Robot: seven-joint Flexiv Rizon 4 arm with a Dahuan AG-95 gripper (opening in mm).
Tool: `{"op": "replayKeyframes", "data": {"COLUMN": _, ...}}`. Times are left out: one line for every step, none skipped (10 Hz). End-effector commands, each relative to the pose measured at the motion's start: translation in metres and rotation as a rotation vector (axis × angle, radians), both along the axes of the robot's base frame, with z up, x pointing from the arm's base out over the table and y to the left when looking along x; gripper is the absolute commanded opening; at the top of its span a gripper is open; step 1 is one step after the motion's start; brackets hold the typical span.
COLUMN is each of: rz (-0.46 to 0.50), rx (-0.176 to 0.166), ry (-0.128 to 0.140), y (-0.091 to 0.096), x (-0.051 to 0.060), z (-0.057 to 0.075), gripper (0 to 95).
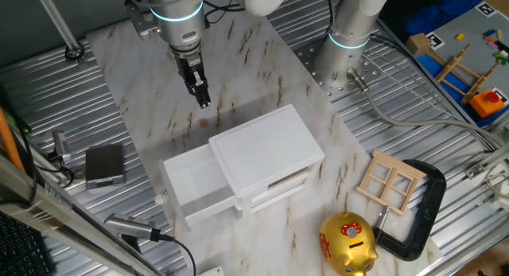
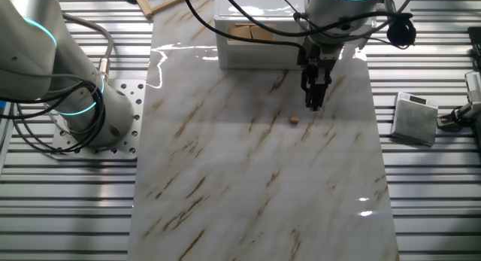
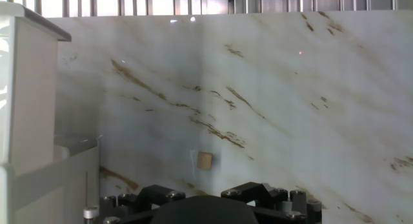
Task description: Put things in the drawer
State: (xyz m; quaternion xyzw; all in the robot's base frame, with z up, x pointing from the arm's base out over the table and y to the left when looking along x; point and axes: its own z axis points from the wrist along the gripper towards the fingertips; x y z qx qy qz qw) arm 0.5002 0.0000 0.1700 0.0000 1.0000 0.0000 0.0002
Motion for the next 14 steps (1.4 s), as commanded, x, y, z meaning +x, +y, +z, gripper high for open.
{"op": "replayKeyframes", "data": {"rz": 0.0, "rx": 0.0, "ry": 0.0, "y": 0.0, "x": -0.0002, "z": 0.0, "gripper": 95.0}}
{"op": "replayKeyframes", "data": {"rz": 0.083, "rx": 0.016, "ry": -0.033, "y": 0.0001, "x": -0.0002, "z": 0.0, "gripper": 0.0}}
{"op": "replayKeyframes", "data": {"rz": 0.081, "rx": 0.016, "ry": -0.032, "y": 0.0001, "x": -0.0002, "z": 0.0, "gripper": 0.0}}
{"op": "replayKeyframes", "data": {"rz": 0.081, "rx": 0.015, "ry": -0.032, "y": 0.0001, "x": -0.0001, "z": 0.0, "gripper": 0.0}}
{"op": "replayKeyframes", "data": {"rz": 0.081, "rx": 0.015, "ry": -0.032, "y": 0.0001, "x": -0.0002, "z": 0.0, "gripper": 0.0}}
{"op": "replayKeyframes", "data": {"rz": 0.081, "rx": 0.014, "ry": -0.032, "y": 0.0001, "x": -0.0002, "z": 0.0, "gripper": 0.0}}
{"op": "replayKeyframes", "data": {"rz": 0.081, "rx": 0.014, "ry": -0.032, "y": 0.0001, "x": -0.0002, "z": 0.0, "gripper": 0.0}}
{"op": "replayKeyframes", "data": {"rz": 0.081, "rx": 0.014, "ry": -0.032, "y": 0.0001, "x": -0.0002, "z": 0.0, "gripper": 0.0}}
{"op": "replayKeyframes", "data": {"rz": 0.081, "rx": 0.014, "ry": -0.032, "y": 0.0001, "x": -0.0002, "z": 0.0, "gripper": 0.0}}
{"op": "replayKeyframes", "data": {"rz": 0.081, "rx": 0.013, "ry": -0.032, "y": 0.0001, "x": -0.0002, "z": 0.0, "gripper": 0.0}}
{"op": "replayKeyframes", "data": {"rz": 0.081, "rx": 0.013, "ry": -0.032, "y": 0.0001, "x": -0.0001, "z": -0.0001, "gripper": 0.0}}
{"op": "replayKeyframes", "data": {"rz": 0.081, "rx": 0.013, "ry": -0.031, "y": 0.0002, "x": -0.0002, "z": -0.0001, "gripper": 0.0}}
{"op": "replayKeyframes", "data": {"rz": 0.081, "rx": 0.013, "ry": -0.031, "y": 0.0002, "x": -0.0002, "z": -0.0001, "gripper": 0.0}}
{"op": "replayKeyframes", "data": {"rz": 0.081, "rx": 0.012, "ry": -0.031, "y": 0.0002, "x": -0.0002, "z": -0.0001, "gripper": 0.0}}
